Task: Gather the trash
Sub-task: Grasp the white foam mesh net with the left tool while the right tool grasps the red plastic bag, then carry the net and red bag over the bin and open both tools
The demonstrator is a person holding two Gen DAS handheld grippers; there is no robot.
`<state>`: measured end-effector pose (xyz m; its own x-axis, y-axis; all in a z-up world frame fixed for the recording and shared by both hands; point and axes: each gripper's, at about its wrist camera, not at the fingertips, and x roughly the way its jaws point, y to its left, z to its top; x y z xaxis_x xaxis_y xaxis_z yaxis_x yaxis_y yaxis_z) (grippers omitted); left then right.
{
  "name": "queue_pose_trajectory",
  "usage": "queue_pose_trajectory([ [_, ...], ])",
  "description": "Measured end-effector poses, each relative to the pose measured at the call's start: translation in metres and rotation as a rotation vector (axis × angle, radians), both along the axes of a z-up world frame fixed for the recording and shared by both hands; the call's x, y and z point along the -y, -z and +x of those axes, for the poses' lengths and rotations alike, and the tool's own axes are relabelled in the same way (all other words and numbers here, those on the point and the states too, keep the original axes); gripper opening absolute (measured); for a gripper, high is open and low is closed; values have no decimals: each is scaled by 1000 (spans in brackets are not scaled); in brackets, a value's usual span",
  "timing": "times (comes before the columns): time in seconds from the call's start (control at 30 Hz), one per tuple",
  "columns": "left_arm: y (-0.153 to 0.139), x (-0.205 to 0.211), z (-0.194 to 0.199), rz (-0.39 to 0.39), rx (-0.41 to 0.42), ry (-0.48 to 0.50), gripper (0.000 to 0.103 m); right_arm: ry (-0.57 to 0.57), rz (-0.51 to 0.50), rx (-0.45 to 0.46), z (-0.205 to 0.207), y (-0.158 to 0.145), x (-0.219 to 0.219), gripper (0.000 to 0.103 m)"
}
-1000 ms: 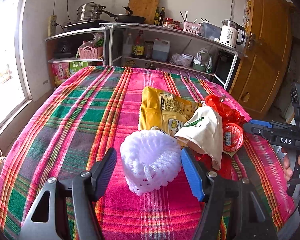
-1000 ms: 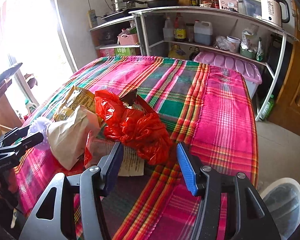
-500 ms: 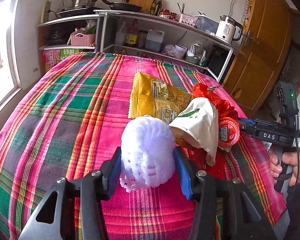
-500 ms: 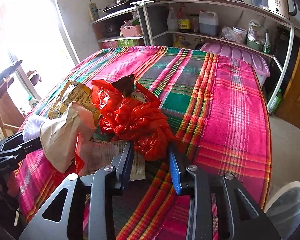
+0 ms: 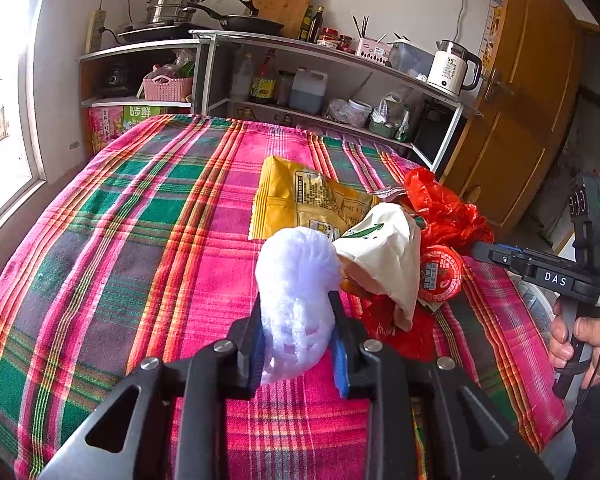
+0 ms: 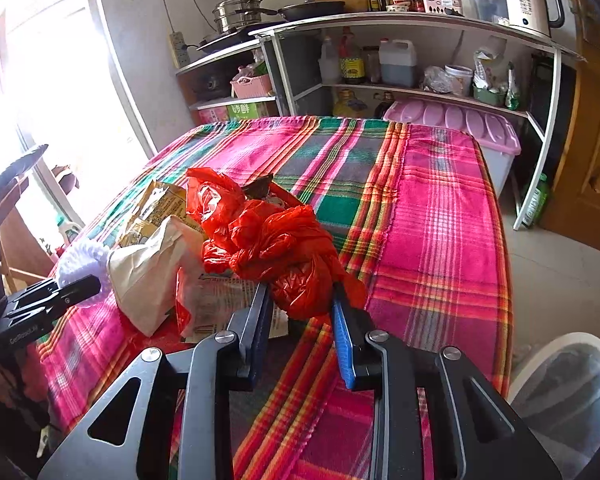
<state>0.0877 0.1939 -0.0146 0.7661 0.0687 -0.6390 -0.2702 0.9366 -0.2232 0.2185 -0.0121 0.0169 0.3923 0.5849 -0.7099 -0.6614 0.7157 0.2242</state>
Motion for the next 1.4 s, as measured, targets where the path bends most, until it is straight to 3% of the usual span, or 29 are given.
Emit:
queue_pose_trajectory([
  [0.4, -29, 24, -19, 23, 52, 15, 28, 84, 59, 19, -35, -24, 51, 30],
  [0.83, -43, 98, -2, 18, 72, 176, 28, 186, 95, 21, -75, -33, 120, 30],
  [1.4, -50, 197, 42, 21, 78, 390, 28, 384, 104, 5, -92, -22, 208, 30],
])
